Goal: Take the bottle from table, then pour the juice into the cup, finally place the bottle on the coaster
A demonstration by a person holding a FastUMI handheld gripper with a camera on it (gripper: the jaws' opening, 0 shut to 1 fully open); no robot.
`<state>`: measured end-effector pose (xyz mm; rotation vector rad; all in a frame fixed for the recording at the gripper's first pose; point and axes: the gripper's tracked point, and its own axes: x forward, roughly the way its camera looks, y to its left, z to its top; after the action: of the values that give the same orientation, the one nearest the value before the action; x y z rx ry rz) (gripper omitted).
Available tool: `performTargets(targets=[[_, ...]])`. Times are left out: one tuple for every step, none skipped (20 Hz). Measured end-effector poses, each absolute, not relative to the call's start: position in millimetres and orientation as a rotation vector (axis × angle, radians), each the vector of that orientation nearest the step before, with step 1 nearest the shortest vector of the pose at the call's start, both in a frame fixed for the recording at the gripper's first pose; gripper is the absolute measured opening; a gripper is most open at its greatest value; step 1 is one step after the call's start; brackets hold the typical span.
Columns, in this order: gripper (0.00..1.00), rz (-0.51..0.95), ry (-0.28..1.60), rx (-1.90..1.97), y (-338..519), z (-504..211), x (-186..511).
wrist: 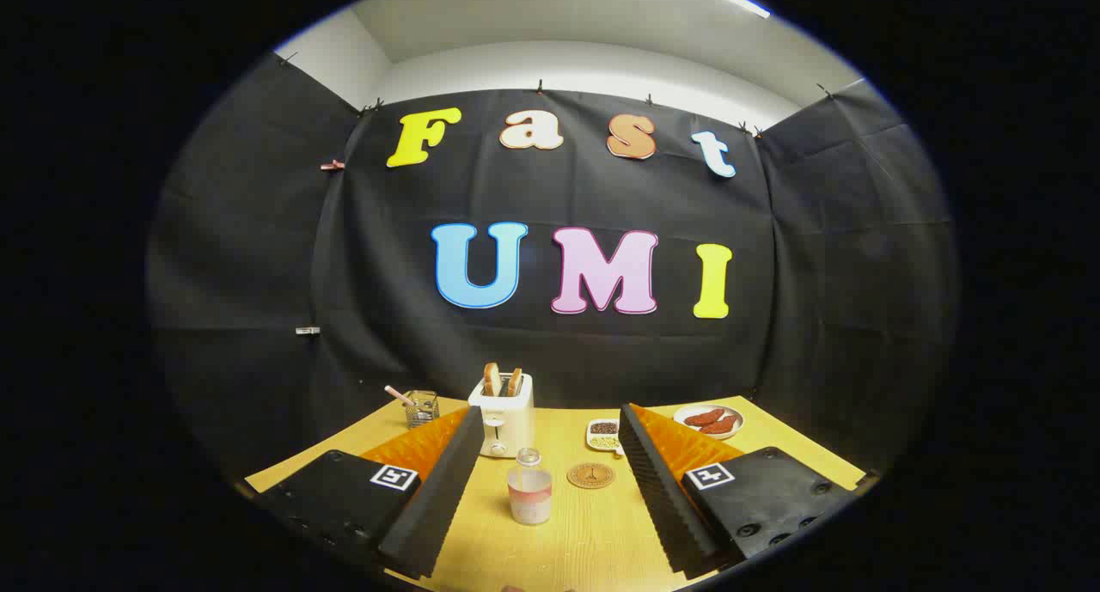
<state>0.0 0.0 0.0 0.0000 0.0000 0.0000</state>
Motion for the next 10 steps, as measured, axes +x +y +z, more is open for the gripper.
performTargets(targets=[[0.97,-0.003,0.015,-0.009,1,-4,1],[0.97,-0.006,0.023,-0.020,3,-7,2],[0.97,-0.007,0.025,-0.026,6,-7,2],[0.97,0.000,0.026,-0.022,12,-8,1],[0.97,0.009,0.033,-0.016,19,-12,2],[0.97,0.012,0.042,-0.013,22,-17,2],[0.97,0.011,0.049,-0.014,23,-22,2],[0.97,0.010,0.057,-0.012,25,-25,2],[0.97,0.012,0.061,-0.001,26,-27,3],[0.97,0.011,0.059,0.011,27,-27,4]])
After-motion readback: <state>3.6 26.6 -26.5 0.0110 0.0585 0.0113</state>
